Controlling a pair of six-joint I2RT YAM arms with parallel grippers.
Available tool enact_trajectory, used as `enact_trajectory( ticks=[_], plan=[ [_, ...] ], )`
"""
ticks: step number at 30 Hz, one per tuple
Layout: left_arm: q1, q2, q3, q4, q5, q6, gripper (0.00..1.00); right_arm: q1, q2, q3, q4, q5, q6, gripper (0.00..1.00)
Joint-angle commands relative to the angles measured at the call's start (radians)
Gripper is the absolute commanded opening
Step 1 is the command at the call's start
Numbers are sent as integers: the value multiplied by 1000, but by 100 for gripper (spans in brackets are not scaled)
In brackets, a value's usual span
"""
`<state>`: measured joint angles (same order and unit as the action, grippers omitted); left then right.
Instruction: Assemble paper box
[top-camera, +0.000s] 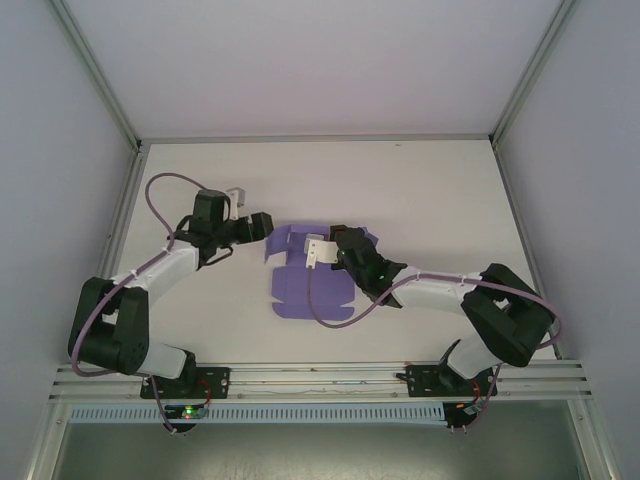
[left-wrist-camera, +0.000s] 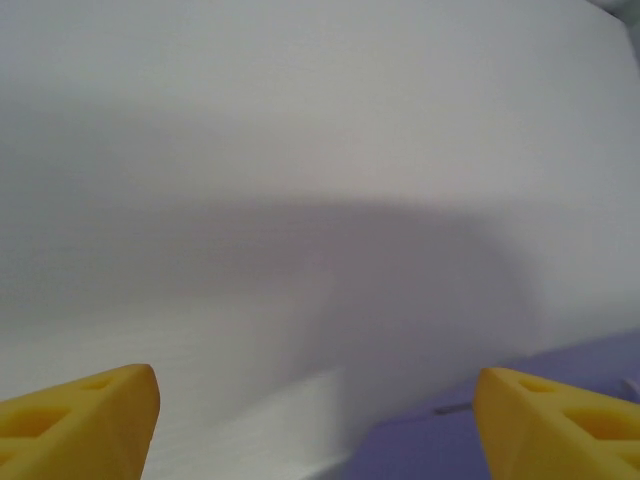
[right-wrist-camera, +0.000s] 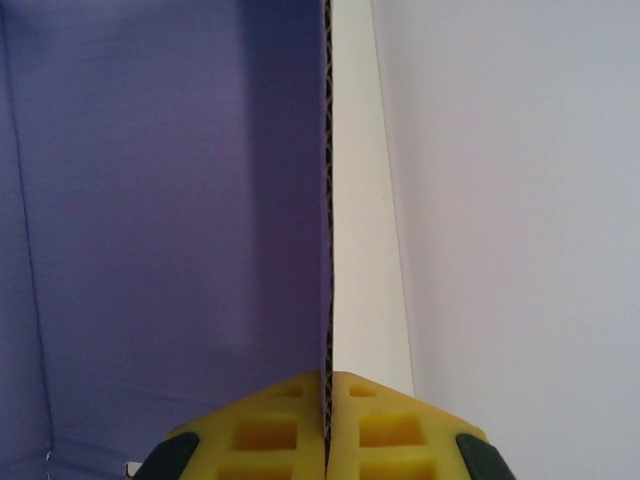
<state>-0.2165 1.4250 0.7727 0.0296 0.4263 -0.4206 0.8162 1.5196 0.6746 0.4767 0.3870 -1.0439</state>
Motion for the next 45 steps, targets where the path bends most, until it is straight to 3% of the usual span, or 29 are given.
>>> enact_trajectory(
  ticks=[1,11,18,23,33,45],
  plan=[
    [-46,-17,-76,172,71,88,82,6,19,40,25,41,27,0],
    [-166,9,-206,358,-28,162,68,14,40,44,9,101,-3,0],
    [-175,17,-277,447,-32,197,67,29,57,12,39,172,-58,0],
    [-182,47,-261,468,-35,229,59,49,71,6,54,202,-82,0],
    [-251,107,-242,498,-132,303,59,112,126,-53,145,318,-44,0],
    [-288,147,-223,578,-234,336,55,160,115,-81,130,328,-4,0]
  ],
)
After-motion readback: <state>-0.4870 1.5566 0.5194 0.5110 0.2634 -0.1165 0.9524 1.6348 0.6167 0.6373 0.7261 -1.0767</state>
